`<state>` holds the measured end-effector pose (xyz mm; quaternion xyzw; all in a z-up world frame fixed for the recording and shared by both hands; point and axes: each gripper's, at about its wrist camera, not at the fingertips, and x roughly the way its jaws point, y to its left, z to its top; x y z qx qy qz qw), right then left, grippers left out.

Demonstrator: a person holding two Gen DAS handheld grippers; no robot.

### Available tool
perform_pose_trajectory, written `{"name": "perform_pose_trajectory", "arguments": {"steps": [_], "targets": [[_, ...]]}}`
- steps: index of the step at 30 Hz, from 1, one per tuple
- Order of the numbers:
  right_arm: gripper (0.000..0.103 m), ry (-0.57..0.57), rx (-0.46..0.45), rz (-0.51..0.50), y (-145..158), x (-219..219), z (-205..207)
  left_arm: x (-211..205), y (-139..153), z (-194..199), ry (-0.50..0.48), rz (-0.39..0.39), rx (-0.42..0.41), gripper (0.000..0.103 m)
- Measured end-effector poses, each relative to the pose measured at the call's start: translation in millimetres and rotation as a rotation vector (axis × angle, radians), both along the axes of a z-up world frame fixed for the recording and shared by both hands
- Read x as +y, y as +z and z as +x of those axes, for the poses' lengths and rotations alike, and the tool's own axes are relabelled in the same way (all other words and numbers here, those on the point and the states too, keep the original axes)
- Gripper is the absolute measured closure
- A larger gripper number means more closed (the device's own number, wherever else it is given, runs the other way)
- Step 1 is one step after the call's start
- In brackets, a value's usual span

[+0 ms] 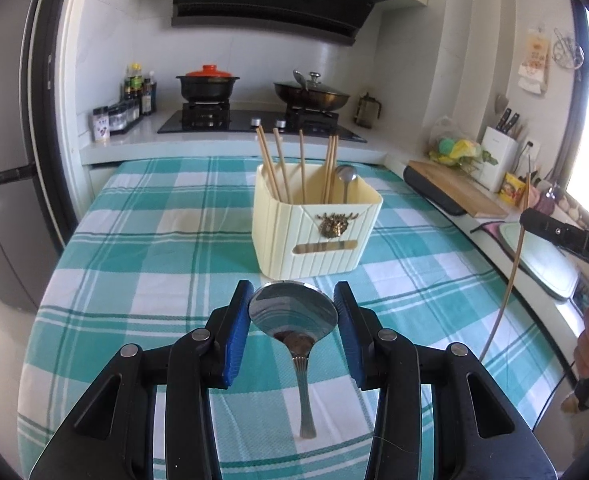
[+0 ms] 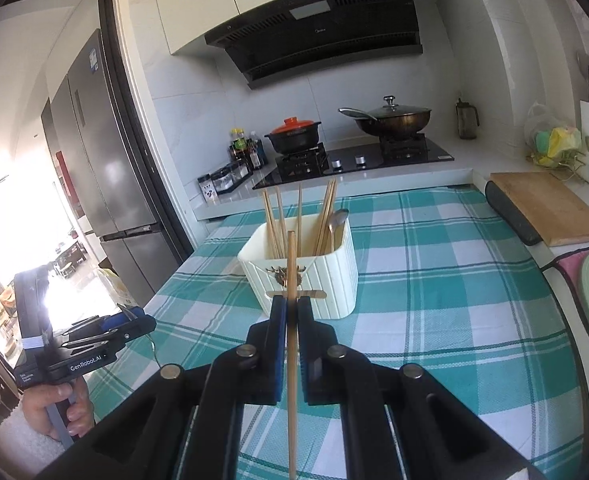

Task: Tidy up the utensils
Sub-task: 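Lift the spoon with the left tool and the chopstick with the right tool over the holder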

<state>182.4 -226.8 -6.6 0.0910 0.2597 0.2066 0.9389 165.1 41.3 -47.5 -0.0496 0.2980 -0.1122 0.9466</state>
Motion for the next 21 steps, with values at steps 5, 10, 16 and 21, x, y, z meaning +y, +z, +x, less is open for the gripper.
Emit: {"name": "perform_pose_trajectory", "arguments": {"steps": [5,10,16,21], "targets": [[0.097,-0.012,-0.028,-0.014,8,-1,7,2,12,4,-0.021,-0.022,-0.005,0.061],[0.097,-0.009,-0.044,-0.041,17,2,24,8,31,16,-0.046,-0.054,-0.005,0.061],[0.097,-0.014,-0.097,-0.056,45,4,62,18,78,49,-0.077,-0.097,-0.039,0.061],[0.097,-0.006,-0.143,-0.071,77,15,110,18,122,93,-0.055,-0.073,-0.095,0.061]]}}
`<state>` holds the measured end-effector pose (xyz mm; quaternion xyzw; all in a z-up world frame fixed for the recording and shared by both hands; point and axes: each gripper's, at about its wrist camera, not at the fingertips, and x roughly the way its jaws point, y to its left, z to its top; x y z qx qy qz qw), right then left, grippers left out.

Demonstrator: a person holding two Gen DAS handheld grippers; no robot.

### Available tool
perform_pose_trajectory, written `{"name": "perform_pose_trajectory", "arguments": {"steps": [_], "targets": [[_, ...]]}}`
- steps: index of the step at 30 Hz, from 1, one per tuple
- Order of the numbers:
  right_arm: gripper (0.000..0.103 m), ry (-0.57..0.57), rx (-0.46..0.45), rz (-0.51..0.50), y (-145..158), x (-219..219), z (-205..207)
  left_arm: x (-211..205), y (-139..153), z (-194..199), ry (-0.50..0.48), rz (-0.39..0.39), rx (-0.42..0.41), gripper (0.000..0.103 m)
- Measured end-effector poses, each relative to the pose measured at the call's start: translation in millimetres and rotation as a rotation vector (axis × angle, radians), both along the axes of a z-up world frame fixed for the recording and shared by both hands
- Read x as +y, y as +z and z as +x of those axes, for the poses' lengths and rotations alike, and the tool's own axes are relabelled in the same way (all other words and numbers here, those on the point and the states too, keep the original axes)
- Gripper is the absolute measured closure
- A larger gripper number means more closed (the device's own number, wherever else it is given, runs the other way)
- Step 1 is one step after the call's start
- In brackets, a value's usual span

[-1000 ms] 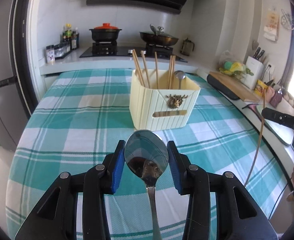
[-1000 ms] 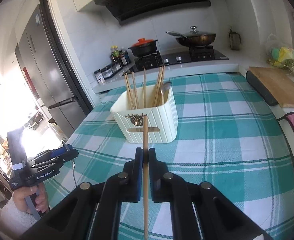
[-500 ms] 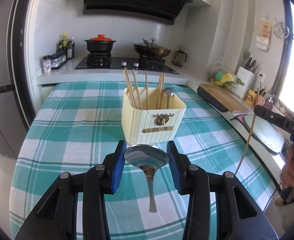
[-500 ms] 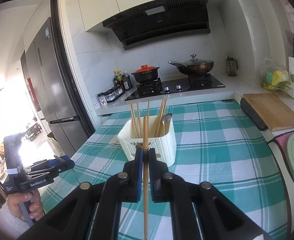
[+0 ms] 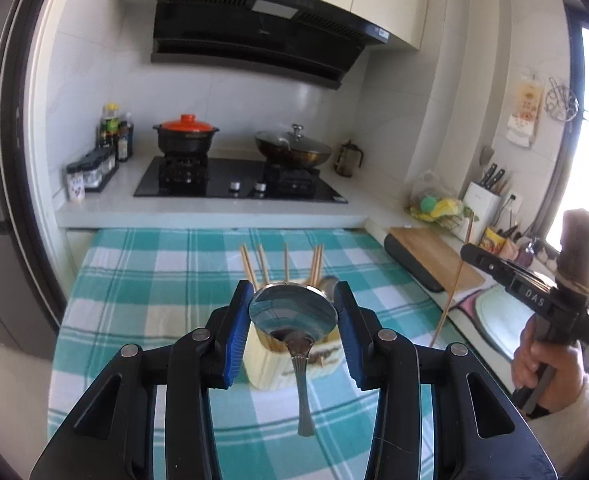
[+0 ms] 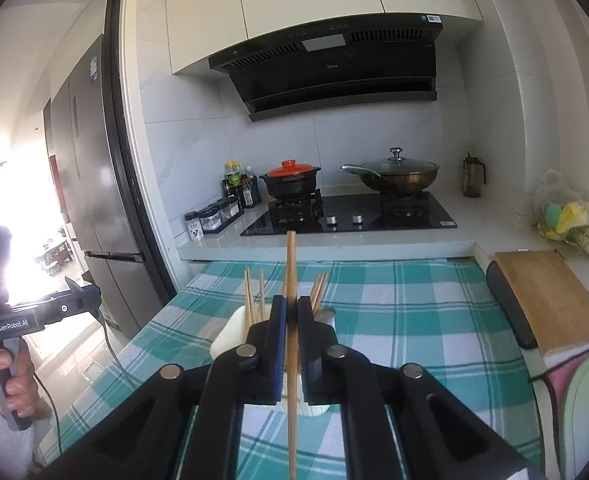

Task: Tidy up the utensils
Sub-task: 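Lift the spoon with the left tool and the chopstick with the right tool over the holder, then open both tools to release the spoon and chopstick into the holder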

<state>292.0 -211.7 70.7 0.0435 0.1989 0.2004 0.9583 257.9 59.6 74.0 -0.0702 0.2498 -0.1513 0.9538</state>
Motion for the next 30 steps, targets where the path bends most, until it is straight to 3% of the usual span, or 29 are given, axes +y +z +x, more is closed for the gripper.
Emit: {"name": "perform_pose_trajectory", "arguments": {"steps": [5,9,12,17,20,22,23,24,27,30], "targets": [[0.097,-0.011,-0.122,0.012,24,18,41,-6,29,47,0.041,0.007,-0.087,0.061],[0.097,-0.03,-0.177,0.039,13,32,75,-13,14,87,0.081,0.002,-0.103,0.061],[0.097,-0.016,-0.096,0.031,-14,44,106,-20,-16,122,0.082,0.014,-0.013,0.061],[0.097,0.056,0.167,0.04,-77,55,152,-31,-74,163,0.031,0.059,0.208,0.061],[0.096,0.084,0.319,0.041,-111,59,175,-34,-99,173,0.03,0.079,0.266,0.061],[0.094,0.074,0.376,0.034,-128,58,183,-34,-105,169,0.036,0.083,0.259,0.06],[0.092,0.071,0.387,0.035,-132,56,182,-33,-105,164,0.048,0.082,0.244,0.056],[0.082,0.067,0.393,0.04,-134,53,181,-32,-104,158,0.06,0.08,0.232,0.042],[0.054,0.043,0.35,0.064,-125,38,161,-29,-94,131,0.091,0.086,0.168,0.017],[0.049,-0.012,0.27,0.066,-111,22,124,-37,-86,86,0.142,0.165,0.075,0.002]]}}
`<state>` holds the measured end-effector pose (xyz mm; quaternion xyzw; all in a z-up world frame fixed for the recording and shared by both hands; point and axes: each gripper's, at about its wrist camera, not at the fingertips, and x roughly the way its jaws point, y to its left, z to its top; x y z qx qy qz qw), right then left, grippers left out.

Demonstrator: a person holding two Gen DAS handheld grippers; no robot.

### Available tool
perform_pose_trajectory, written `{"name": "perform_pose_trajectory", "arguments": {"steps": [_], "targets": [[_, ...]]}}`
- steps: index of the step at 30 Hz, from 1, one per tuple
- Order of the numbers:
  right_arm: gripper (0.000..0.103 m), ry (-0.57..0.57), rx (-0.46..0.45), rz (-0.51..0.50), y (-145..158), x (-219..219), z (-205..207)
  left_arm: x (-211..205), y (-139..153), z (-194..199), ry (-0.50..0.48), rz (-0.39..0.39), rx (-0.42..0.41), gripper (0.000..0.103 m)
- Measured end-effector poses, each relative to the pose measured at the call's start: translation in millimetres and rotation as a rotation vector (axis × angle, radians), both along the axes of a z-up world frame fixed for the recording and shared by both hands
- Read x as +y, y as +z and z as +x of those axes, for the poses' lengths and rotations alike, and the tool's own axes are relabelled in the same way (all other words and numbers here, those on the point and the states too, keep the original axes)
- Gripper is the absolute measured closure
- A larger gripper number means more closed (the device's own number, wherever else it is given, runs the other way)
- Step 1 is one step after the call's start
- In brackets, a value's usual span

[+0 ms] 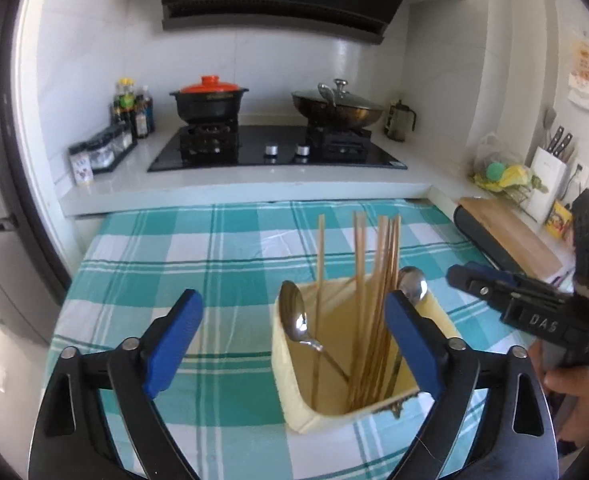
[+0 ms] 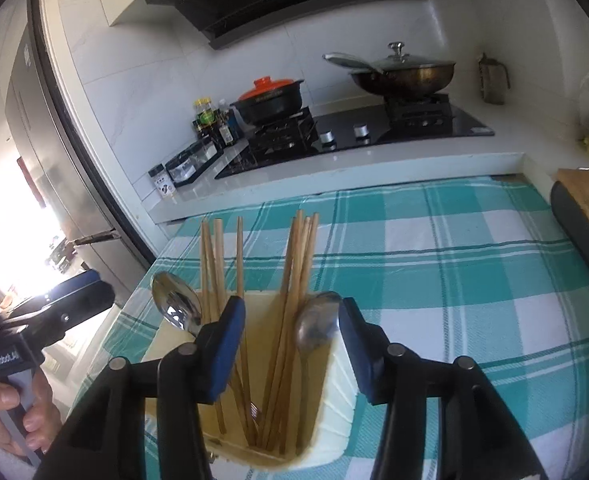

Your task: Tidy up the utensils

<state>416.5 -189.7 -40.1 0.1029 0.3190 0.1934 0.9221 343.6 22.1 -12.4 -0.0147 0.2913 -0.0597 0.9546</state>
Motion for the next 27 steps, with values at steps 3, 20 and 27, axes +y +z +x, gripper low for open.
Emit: {"name": "perform_pose_trajectory", "arguments": {"steps": [3,20,27], "targets": [[0.028,-0.07,-0.064,-0.013,11,-13,-47,-5,0,-51,0.028,0.011,-0.112,0.0],[0.001,-0.18,-0.251,-0.212,50,-2,-227,-15,9,-174,0.184,0.05,-0.148,0.0],[0.001,-0.176,-0.252,-0.278,53,9,-253,-16,15,-189,0.188,0.031,-0.139,0.0]]}}
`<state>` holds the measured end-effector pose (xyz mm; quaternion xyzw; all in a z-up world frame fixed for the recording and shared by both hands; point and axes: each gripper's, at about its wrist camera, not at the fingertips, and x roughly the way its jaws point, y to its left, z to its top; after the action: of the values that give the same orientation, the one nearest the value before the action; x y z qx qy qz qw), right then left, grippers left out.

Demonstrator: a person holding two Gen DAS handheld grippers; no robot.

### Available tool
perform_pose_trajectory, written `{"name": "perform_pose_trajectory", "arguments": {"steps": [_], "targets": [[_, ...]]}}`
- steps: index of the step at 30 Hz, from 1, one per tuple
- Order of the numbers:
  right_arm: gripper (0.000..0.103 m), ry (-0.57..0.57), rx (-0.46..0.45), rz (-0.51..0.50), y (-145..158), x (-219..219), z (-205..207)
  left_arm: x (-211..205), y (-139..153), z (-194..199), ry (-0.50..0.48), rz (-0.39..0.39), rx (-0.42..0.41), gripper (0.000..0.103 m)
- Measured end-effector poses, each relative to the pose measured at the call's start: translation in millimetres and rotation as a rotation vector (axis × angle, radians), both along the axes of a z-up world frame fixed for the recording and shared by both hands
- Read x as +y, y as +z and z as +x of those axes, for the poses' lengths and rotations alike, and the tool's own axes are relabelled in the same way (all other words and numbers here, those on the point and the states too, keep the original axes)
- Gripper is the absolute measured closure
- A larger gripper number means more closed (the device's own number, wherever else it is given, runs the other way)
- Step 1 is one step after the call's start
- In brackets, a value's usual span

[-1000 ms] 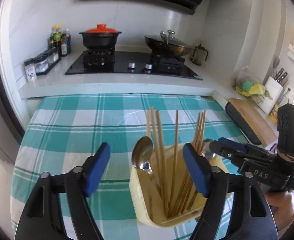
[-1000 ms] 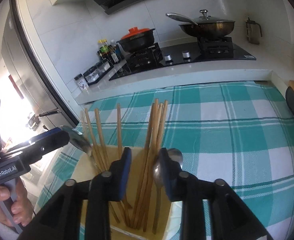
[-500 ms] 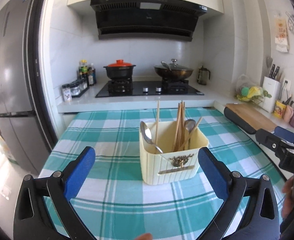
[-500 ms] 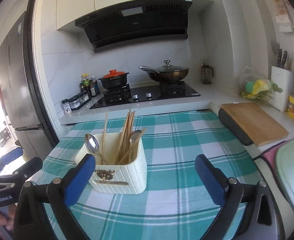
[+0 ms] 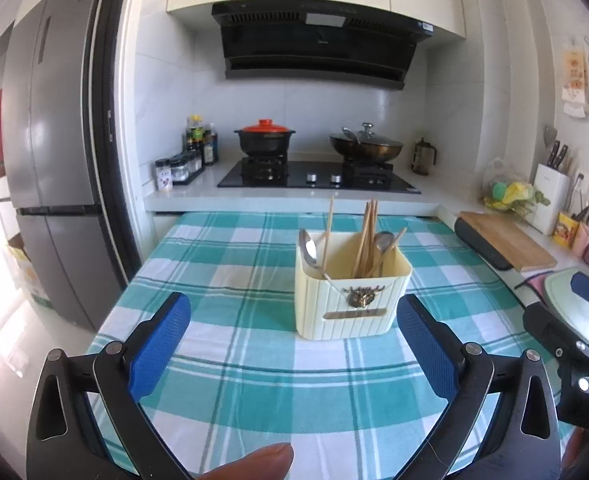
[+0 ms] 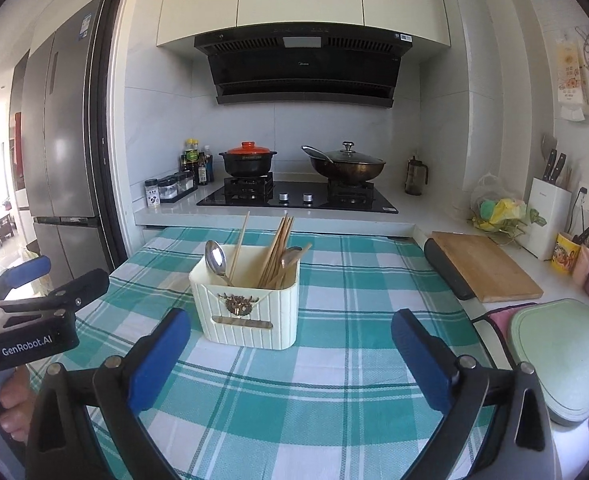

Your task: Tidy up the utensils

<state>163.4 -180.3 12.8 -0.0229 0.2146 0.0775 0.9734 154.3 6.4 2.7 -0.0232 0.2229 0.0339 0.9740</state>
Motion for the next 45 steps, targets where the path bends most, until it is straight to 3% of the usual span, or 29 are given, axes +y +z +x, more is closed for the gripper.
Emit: {"name": "perform_pose_trajectory", "arguments": {"steps": [4,45], "targets": [[0.001,-0.001,0.001,-0.01,3,2,-6,-5,2,-6,0.03,0.036,-0.001,0.0],[0.001,0.016,0.009,-0.02,16,14,-20,-10,10,-20,0.003,0.062,0.048,0.0]]}}
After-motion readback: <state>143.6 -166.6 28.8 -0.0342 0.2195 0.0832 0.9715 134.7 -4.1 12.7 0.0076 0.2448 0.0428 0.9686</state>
